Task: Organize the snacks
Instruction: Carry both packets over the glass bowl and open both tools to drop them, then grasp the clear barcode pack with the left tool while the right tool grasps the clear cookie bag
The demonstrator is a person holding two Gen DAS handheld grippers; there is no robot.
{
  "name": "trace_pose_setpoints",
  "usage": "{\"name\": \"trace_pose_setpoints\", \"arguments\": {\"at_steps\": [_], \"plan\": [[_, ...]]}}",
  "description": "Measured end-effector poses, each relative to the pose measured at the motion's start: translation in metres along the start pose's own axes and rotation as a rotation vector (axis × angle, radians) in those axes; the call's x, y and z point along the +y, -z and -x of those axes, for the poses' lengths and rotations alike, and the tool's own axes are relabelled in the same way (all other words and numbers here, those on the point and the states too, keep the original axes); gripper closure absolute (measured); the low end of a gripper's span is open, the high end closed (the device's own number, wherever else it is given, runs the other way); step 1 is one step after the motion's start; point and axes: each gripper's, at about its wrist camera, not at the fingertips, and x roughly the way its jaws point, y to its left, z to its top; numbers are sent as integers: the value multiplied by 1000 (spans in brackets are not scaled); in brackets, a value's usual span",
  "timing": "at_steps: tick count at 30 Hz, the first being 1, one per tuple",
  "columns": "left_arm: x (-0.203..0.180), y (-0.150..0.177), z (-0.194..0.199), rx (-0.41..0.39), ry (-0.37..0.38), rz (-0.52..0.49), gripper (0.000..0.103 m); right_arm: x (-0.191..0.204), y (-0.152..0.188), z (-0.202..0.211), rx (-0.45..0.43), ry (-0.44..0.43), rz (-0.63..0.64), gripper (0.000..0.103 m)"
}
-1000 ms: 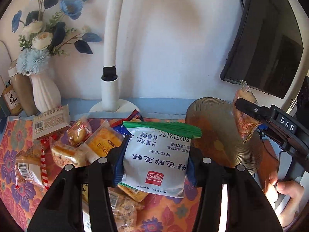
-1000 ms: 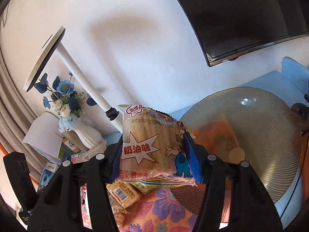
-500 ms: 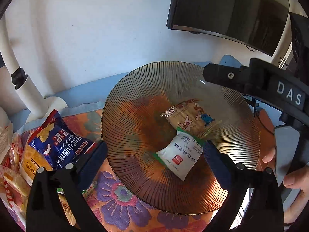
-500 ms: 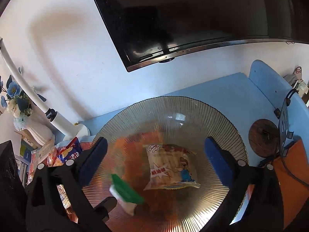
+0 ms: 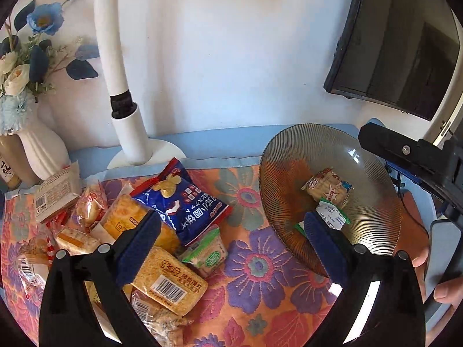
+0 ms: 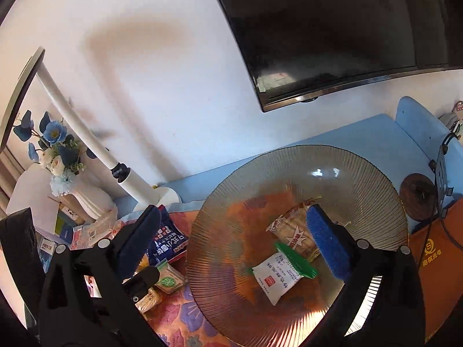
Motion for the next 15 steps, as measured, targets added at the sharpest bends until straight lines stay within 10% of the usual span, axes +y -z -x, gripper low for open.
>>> {"name": "trace_pose_setpoints", "arguments": {"at_steps": [15], "plan": [[136, 59, 87, -54, -117, 221, 5, 104, 31, 19, 19, -128, 167, 3]]}}
